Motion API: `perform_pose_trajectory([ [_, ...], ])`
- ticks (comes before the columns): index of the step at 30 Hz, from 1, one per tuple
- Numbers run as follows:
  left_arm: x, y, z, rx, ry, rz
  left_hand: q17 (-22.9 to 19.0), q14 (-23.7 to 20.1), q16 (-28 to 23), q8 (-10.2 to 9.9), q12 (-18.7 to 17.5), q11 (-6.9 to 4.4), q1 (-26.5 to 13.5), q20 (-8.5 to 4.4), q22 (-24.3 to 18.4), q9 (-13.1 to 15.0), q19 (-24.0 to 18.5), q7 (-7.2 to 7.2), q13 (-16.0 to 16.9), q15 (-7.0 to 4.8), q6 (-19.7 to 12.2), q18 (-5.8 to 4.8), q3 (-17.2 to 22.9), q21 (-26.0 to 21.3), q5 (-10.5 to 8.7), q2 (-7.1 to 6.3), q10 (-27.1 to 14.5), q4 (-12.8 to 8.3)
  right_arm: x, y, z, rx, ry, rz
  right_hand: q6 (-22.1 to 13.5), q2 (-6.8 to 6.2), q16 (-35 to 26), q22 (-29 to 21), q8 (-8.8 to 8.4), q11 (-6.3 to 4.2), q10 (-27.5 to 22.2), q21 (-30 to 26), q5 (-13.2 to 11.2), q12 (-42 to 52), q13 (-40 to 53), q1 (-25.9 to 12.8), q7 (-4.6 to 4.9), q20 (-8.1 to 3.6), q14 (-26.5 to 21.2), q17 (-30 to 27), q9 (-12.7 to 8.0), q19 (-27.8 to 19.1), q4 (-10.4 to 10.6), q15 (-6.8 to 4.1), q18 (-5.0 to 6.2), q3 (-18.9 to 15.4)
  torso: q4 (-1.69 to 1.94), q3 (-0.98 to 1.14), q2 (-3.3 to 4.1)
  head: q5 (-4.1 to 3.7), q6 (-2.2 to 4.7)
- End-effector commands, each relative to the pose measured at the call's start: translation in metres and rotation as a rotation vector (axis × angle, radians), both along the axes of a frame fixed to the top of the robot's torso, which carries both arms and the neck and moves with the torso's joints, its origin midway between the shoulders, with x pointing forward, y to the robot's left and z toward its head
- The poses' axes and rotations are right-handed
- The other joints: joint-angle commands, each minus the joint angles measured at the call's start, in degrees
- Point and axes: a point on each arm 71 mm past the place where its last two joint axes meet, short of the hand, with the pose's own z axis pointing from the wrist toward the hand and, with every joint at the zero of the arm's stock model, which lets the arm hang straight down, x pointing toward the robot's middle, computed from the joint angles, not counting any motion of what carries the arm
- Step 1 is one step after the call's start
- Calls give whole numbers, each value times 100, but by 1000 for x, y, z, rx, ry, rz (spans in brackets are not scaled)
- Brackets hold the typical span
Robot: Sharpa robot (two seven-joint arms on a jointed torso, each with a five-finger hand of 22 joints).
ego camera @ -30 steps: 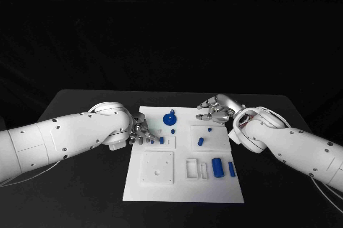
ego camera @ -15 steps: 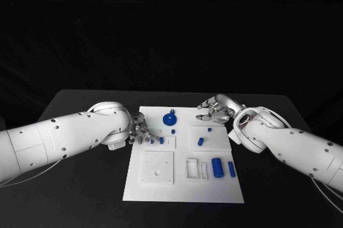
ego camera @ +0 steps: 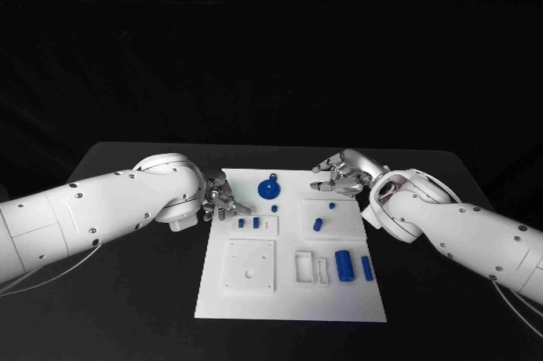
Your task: Assemble the parts on the task board
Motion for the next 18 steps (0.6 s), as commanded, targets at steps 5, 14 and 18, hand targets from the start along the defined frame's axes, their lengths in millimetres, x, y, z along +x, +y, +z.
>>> perform_pose_trajectory([
  [5, 3, 0, 10, -102, -28, 26, -445, -139, -294, -168, -207, 34, 32, -22, 74, -203, -60, 99, -73, 4, -157, -59, 10, -108, 34, 222, 271, -173, 0, 0, 0, -2, -1, 9, -42, -6, -25, 555, -20, -6, -38, -21, 33, -33, -8, -68, -6, -3, 6, -5, -5, 44, 21, -1, 23, -14, -10, 3, 3, 1, 10],
  [14, 11, -14, 30, -336, -185, -48, -1558, -1306, -1608, -1258, -2041, 439, 1566, 349, -502, -3009, -825, 616, -856, 448, -396, -90, 84, -1206, 759, 922, -726, -1837, 0, -3, 0, -1, -5, 1, -5, 7, -40, 552, -18, -8, -41, -38, 28, -39, -12, -57, -8, -4, 3, -16, -3, 41, 27, -3, 23, -10, 5, -6, 6, -28, 33],
  [18, 12, -24, 39, -447, -299, -118, -2086, -1590, -2295, -1313, -2790, 609, 2130, 495, -333, -4186, -1086, 757, -1164, 600, -89, 64, 28, -1358, 676, 848, -845, -2463, 1, -4, 0, 3, -10, -6, 36, 2, -100, 533, -17, -11, -71, -129, 14, -105, -58, -58, -9, -4, -16, -57, -2, 16, 19, -2, 28, 55, -9, -10, 7, -20, 56],
])
